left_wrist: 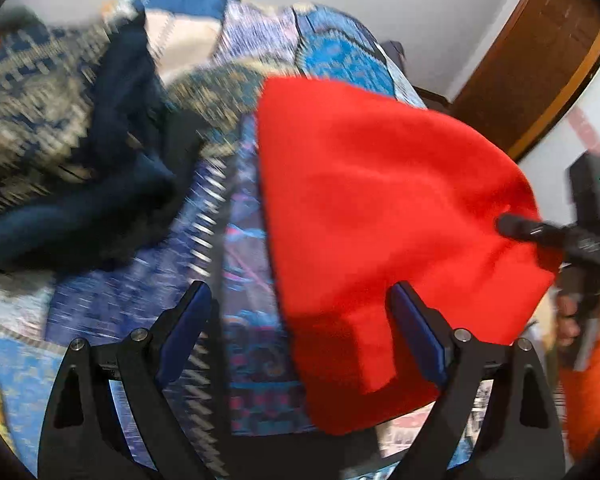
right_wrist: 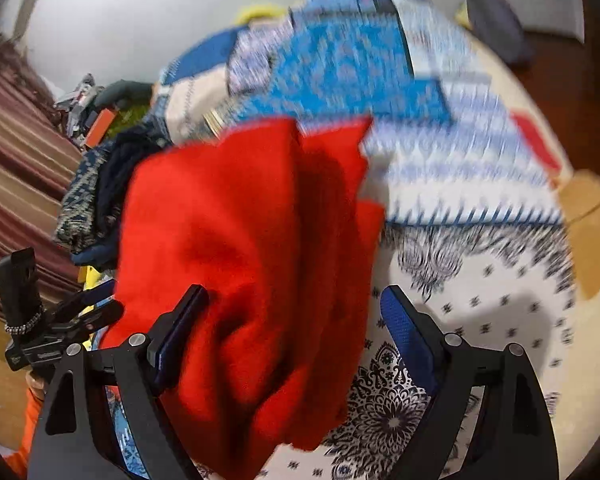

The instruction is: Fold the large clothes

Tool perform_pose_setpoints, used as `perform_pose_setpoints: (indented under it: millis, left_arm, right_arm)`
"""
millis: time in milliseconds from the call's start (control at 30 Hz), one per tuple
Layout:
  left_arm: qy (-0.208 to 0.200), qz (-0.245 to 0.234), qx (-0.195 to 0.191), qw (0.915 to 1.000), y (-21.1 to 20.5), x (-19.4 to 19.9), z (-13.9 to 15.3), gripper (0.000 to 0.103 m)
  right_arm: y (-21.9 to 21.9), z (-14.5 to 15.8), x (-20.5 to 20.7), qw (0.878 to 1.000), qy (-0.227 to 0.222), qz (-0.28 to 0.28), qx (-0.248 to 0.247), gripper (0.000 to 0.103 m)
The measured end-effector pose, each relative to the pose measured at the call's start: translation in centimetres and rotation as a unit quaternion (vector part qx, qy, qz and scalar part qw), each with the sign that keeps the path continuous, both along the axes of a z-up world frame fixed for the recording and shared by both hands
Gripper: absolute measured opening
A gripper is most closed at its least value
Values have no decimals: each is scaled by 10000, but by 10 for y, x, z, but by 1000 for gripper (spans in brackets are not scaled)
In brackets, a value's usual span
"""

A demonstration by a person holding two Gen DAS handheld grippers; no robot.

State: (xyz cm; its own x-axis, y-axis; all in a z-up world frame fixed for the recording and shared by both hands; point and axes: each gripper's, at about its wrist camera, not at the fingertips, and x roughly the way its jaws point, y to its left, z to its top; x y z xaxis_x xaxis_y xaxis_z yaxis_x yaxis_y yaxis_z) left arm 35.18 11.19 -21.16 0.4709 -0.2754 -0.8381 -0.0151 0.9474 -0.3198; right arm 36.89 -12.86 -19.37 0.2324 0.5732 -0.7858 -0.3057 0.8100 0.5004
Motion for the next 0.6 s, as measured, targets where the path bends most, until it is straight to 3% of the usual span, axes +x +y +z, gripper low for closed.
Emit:
perform_pose_setpoints:
  millis: [167,233,467,600]
  left_arm:
    - [232,-112,-926,9954,4,19,-20,91]
    - [318,-148,-1190,9923,3,29,-28,91]
    - [236,-279,-1158,9926,-9,50,-27,93]
    - [216,-350,-1386,9895,-13,51,-26,84]
  right_arm:
    - [-11,-34,9,9952,632,-19,743,86]
    - [-12,-35,11,9938,618,41,921,87]
    - [2,-36,19,9883,708,74,1347,87]
    - [4,-35,16,9845,906,145,1495,69]
